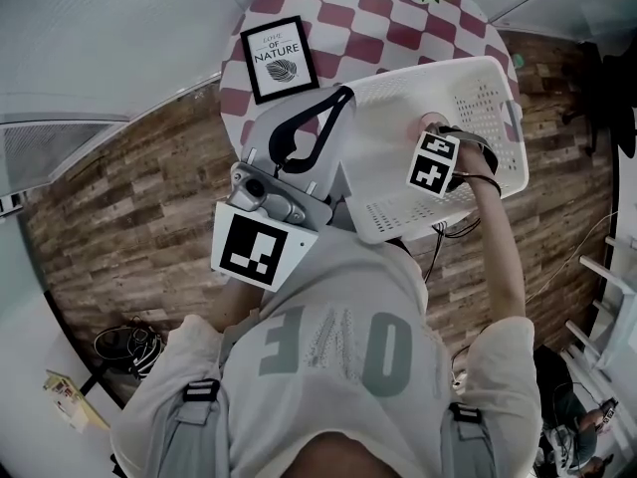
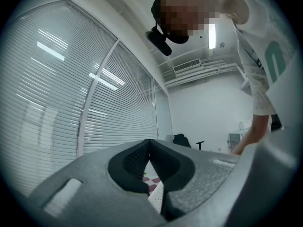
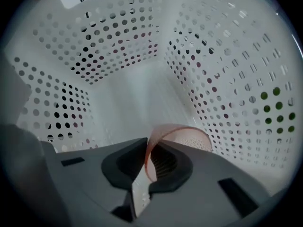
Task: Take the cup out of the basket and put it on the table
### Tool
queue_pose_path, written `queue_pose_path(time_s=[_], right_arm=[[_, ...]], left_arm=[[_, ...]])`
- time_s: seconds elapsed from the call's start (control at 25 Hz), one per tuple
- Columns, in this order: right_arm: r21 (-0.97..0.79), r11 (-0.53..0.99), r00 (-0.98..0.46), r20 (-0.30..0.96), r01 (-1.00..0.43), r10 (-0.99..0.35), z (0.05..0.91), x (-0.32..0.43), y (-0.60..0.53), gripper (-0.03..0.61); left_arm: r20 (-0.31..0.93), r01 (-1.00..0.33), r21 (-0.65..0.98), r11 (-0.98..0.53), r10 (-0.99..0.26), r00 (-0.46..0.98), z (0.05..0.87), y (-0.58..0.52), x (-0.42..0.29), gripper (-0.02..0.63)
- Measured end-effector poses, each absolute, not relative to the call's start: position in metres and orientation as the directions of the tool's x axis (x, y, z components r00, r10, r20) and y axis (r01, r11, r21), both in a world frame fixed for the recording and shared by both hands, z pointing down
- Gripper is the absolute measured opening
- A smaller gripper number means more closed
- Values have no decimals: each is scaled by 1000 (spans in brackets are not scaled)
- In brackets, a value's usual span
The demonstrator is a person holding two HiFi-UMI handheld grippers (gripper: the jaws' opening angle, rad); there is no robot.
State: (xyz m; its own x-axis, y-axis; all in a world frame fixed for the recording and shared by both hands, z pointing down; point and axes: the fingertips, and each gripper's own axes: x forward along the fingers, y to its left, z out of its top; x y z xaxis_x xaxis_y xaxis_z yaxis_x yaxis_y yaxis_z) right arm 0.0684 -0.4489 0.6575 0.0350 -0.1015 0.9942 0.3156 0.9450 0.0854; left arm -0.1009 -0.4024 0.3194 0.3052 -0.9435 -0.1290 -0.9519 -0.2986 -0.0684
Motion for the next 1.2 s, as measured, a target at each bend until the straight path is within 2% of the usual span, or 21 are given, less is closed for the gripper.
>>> queue_pose_path(time_s=[0.2,0.4,0.68,0.96,1.2], right_arm=[[123,956,-59,992,266,-111,643,59,-450,28],[146,976,-197,974,160,-114,614,46,-454,28],[221,974,-360,913,43,-191,553,37,-462,26],[337,939,-526,787,-70,-322,478,31,-458,28],[419,886,-647,624,-197,-439,420,24,-447,28]], left_arm=[[-132,-958,-75,-276,-950,284,318,-400,-108,3],[-138,-961,-80,-265,-952,274,314,-398,-109,3],[-142,-960,-89,-264,-951,275,309,-396,-106,3],[-149,-962,-98,-254,-952,267,303,-395,-105,3],[-165,-962,-111,-250,-950,266,293,-392,-100,3]])
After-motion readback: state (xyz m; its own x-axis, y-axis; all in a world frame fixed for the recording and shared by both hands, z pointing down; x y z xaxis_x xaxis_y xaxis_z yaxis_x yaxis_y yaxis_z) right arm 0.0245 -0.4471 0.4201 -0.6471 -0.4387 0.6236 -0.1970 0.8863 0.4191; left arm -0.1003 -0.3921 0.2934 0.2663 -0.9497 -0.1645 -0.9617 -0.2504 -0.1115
